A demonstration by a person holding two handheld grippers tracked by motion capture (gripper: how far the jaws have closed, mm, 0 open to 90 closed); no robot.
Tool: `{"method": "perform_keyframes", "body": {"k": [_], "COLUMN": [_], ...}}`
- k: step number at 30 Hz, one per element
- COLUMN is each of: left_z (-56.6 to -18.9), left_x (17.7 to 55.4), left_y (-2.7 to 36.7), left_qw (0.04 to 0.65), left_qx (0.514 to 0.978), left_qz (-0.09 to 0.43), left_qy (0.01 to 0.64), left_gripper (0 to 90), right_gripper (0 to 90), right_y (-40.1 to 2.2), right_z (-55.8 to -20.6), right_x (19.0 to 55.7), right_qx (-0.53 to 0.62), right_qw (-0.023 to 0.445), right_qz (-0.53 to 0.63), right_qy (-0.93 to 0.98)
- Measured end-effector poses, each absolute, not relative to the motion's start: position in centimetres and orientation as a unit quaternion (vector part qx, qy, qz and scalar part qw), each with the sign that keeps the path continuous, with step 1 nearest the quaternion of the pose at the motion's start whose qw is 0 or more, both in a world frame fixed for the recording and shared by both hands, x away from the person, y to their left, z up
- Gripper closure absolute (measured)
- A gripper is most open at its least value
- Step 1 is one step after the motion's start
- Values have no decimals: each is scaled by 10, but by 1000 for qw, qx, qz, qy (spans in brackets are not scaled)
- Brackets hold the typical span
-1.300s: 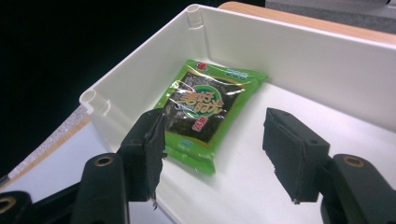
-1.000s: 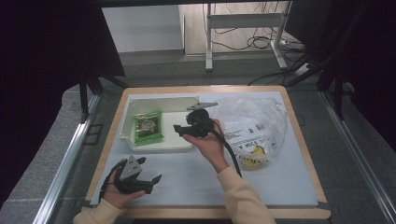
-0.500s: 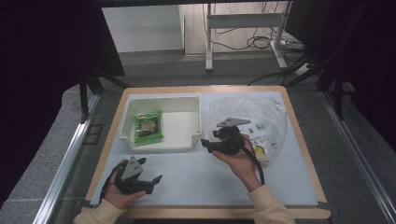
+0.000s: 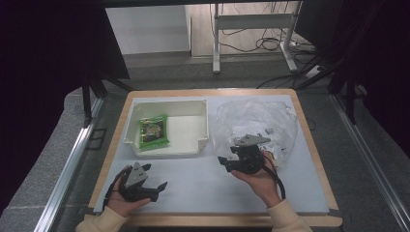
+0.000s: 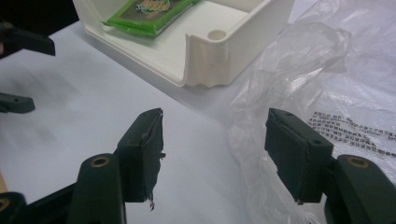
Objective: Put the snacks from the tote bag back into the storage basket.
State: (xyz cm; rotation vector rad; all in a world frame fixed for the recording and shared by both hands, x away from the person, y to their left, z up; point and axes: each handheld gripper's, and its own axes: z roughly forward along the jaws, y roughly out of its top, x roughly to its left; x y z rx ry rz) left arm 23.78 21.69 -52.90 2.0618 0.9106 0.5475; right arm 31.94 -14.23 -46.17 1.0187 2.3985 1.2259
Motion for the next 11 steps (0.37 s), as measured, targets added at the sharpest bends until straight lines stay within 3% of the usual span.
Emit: {"method": "perform_keyframes", "body": {"k": [11], "left_z": [-529], "left_x": [238], "left_y": [217], "left_qw": [399], "left_qx": [816], "left_qz": [217], "left_qy": [358], "left_gripper": [129], "right_gripper": [366], "right_y": [-139], "right_z": [-463], "right_x": [319], "right_qx": [343], "right_qw": [129], "right_qz": [422], "right_qy": [829]}}
